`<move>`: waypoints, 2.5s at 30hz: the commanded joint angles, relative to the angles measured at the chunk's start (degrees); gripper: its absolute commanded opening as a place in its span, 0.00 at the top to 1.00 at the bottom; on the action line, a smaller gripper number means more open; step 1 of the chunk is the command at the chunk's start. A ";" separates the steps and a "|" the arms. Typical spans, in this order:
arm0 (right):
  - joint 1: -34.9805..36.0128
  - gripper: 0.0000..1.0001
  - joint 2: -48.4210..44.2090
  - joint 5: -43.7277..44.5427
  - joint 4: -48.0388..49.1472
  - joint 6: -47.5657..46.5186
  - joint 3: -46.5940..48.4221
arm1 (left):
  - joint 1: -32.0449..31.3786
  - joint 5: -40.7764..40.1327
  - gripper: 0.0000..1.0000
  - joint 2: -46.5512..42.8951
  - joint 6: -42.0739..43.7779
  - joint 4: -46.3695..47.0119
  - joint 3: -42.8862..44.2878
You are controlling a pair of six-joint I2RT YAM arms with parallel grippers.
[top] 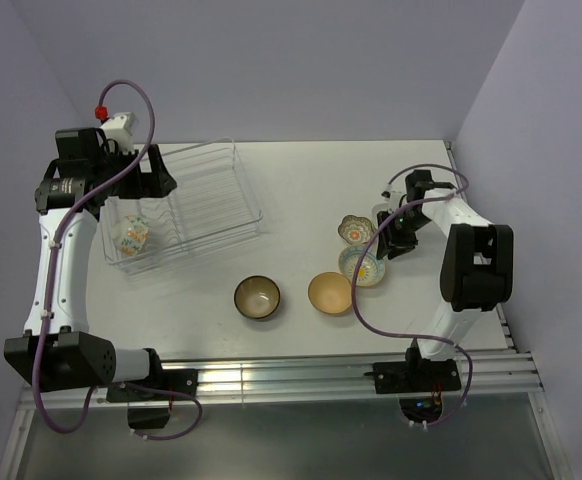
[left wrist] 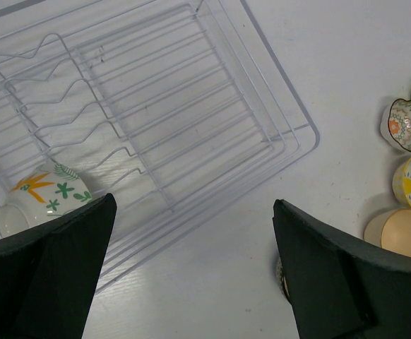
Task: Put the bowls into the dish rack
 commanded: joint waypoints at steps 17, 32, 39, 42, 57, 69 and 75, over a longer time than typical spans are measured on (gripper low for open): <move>1.95 0.65 4.05 -3.20 2.54 0.36 -1.60 | -0.29 1.82 0.01 -0.47 -1.76 2.97 -1.77; 1.86 1.00 0.98 -6.71 -1.59 -1.14 0.24 | -0.38 2.26 0.00 -0.47 -1.41 2.54 -1.34; 1.51 1.00 -2.36 -10.57 -7.47 -3.51 6.12 | -0.29 2.87 0.01 -0.38 -0.62 1.39 0.33; 1.60 1.00 -4.38 -13.47 -9.85 -3.87 9.64 | -0.29 2.71 0.01 -0.99 -2.27 2.96 0.86; 8.71 1.00 -0.26 -26.49 1.11 11.67 35.57 | 1.38 16.80 0.01 1.29 -10.36 5.51 12.22; 21.10 1.00 1.85 -30.00 13.96 20.04 31.80 | -4.14 30.04 0.01 -6.61 -33.48 30.02 -10.97; 24.71 1.00 2.82 -30.01 15.11 21.27 31.97 | -11.62 27.13 0.00 -7.32 -39.28 35.13 -18.11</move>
